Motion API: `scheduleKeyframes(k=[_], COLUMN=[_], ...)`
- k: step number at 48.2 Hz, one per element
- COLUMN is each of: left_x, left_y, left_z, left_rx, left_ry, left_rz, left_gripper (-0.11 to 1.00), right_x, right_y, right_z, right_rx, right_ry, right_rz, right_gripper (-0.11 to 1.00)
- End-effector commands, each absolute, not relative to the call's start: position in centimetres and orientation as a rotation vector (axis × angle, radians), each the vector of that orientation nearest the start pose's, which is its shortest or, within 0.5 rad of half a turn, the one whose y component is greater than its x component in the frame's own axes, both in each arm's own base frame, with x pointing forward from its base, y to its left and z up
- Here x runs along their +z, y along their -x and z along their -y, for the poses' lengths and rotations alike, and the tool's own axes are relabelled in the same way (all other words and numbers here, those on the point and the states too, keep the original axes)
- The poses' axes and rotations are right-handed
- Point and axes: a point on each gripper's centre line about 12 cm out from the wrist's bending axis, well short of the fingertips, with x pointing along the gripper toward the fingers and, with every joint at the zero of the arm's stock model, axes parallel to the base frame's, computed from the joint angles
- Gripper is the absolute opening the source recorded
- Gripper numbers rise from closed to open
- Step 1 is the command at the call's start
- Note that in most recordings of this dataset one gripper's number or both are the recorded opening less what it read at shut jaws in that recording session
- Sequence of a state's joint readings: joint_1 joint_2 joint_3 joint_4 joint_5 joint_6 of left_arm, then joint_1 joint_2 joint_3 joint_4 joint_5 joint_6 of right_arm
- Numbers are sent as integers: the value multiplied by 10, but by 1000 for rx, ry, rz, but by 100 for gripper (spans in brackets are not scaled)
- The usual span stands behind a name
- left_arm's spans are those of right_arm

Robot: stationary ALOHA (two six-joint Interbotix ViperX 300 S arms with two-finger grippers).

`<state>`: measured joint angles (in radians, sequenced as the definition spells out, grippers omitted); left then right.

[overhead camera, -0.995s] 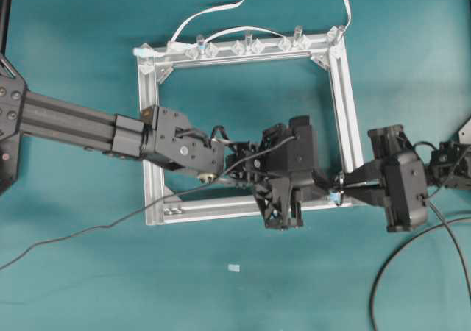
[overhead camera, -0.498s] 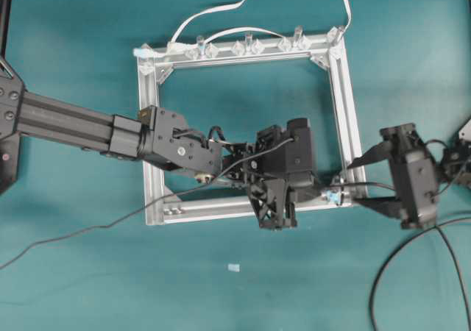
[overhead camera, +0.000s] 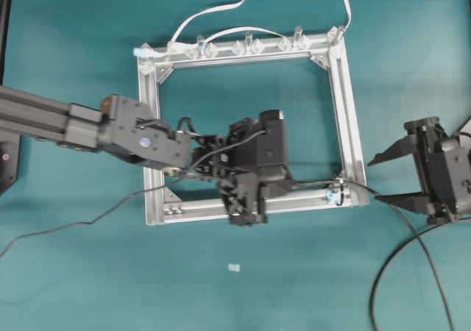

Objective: Insert the wire through the string loop located on the right side.
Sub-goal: 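Open the right gripper and pull the cable leftward with left gripper, then release the USB plug from the left gripper beside the frame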

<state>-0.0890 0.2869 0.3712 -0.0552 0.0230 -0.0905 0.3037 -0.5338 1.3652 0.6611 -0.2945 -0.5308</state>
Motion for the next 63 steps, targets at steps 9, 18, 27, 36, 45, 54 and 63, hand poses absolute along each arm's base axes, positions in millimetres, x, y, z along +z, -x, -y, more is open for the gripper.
scheduleKeyframes(k=[9, 18, 27, 36, 45, 54, 63], left_x=[165, 162, 161, 158, 148, 141, 134], left_y=[-418, -373, -337, -311, -286, -270, -264], left_z=[47, 52, 51, 53, 62, 65, 63], left_rx=[-53, -68, -55, -45, -74, -85, -80], left_ry=[105, 99, 134, 164, 137, 125, 119], left_rz=[-770, -863, -913, -960, -1039, -1086, -1111], left_gripper=[23, 23, 23, 23, 23, 23, 23], right_x=[132, 133, 131, 132, 131, 131, 132], right_y=[-196, -196, -196, -195, -196, -196, -197], right_z=[-40, -40, -40, -40, -41, -42, -43], right_rx=[92, 94, 95, 95, 103, 111, 114], right_ry=[33, 33, 33, 32, 33, 29, 28], right_rz=[-570, -569, -576, -576, -584, -594, -596], right_gripper=[81, 81, 81, 81, 80, 80, 80])
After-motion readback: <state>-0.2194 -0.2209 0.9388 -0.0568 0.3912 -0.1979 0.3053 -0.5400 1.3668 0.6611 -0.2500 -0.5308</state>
